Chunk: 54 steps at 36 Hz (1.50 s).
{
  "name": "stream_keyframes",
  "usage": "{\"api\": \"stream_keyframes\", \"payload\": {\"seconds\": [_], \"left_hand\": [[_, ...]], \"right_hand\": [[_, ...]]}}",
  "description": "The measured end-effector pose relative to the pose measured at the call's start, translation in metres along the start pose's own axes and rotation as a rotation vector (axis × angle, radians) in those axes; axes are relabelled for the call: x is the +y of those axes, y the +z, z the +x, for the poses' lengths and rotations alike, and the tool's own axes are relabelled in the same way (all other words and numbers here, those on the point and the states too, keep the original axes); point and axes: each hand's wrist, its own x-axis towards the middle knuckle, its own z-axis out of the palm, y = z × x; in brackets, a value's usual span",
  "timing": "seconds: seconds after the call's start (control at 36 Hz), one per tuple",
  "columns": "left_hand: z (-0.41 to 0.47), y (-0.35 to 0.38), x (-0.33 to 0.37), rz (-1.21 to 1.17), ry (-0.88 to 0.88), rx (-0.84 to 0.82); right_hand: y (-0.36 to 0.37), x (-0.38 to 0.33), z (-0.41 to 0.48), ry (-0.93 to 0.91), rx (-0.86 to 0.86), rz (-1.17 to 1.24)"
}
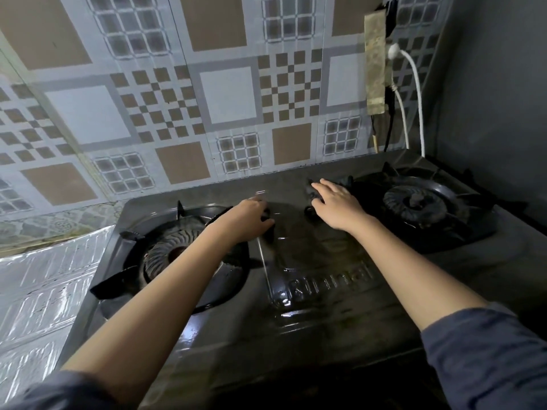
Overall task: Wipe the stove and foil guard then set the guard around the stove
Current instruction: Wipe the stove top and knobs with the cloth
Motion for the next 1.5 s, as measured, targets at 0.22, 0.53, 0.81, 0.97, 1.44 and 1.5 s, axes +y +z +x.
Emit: {"api": "stream_keyframes", "payload": {"seconds": [0.22, 0.53, 0.81, 0.97, 1.44, 1.5], "left_hand": [[-0.030, -0.003, -0.008, -0.023, 0.044, 0.013], [-0.054, -0.005, -0.015, -0.089, -0.020, 0.095], [-0.060, 0.004, -0.018, -0.141, -0.129, 0.255], [-0.069, 0.008, -0.017, -0.254, -0.165, 0.309], [-0.110, 0.013, -0.015, -0.283, -0.097, 0.293], [-0.112, 0.014, -0.014, -0.272, -0.086, 0.297]], "right_hand": [[0.001, -0.010, -0.013, -0.013, -0.008, -0.066], [0.009, -0.035, -0.006, -0.056, -0.056, -0.092], [0.025, -0.082, 0.013, -0.215, -0.126, -0.066], [0.032, -0.092, 0.006, -0.344, -0.156, -0.029], [0.017, -0.048, -0.042, -0.314, -0.076, 0.010], [0.016, -0.044, -0.044, -0.273, -0.052, 0.005]]}}
